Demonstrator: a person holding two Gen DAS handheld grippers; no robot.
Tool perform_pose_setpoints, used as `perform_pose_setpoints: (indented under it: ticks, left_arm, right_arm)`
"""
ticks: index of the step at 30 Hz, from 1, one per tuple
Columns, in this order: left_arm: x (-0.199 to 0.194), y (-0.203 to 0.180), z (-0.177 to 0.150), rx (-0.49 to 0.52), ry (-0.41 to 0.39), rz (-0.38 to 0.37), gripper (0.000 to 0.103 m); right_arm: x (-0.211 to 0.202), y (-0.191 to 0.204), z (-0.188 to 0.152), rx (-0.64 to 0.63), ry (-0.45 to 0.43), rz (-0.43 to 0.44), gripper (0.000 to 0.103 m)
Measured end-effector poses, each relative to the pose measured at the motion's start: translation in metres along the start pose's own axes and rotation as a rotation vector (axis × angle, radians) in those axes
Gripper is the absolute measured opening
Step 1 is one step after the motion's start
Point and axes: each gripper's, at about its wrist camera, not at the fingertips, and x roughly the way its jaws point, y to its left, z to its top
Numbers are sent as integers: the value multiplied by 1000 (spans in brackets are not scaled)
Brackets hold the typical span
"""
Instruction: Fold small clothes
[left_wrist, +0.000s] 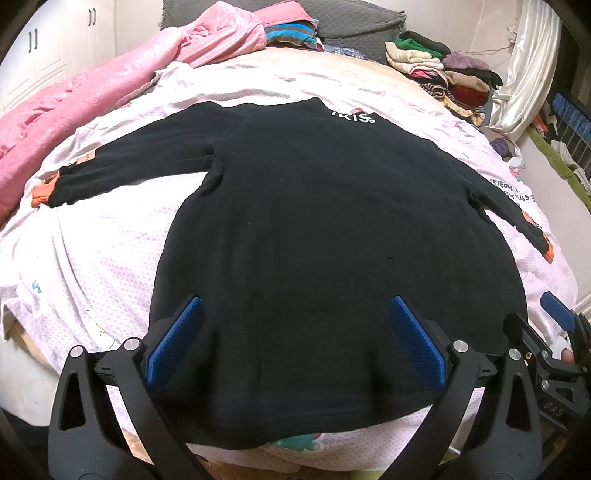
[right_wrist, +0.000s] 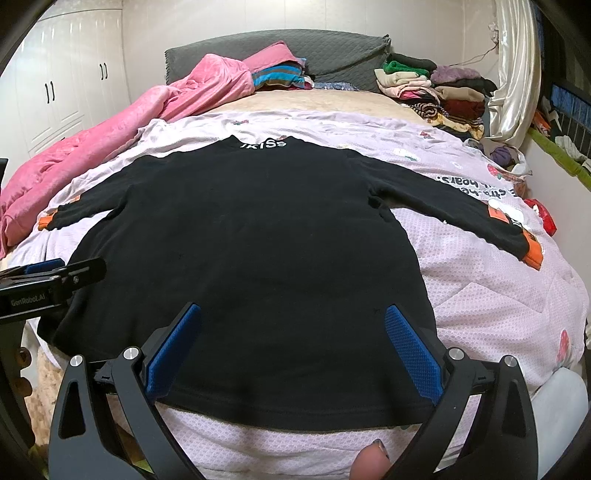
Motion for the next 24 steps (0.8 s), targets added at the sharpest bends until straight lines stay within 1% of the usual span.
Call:
perform_pose_setpoints:
  ticks: [7, 14, 20, 24]
  left_arm:
    - [1, 0, 1, -6, 3, 0, 94]
    - [3, 5, 12, -13, 1, 6, 94]
    - [5, 9, 35, -20, -12, 13, 94]
    - [6, 10, 50, -27, -25, 5, 94]
  right_arm:
    - [0, 0, 2, 2, -2, 0, 99]
    - [4, 6, 12, 5, 4, 30, 99]
    - [12, 9, 32, 9, 3, 55, 99]
    - [20, 9, 54, 13, -9, 56, 99]
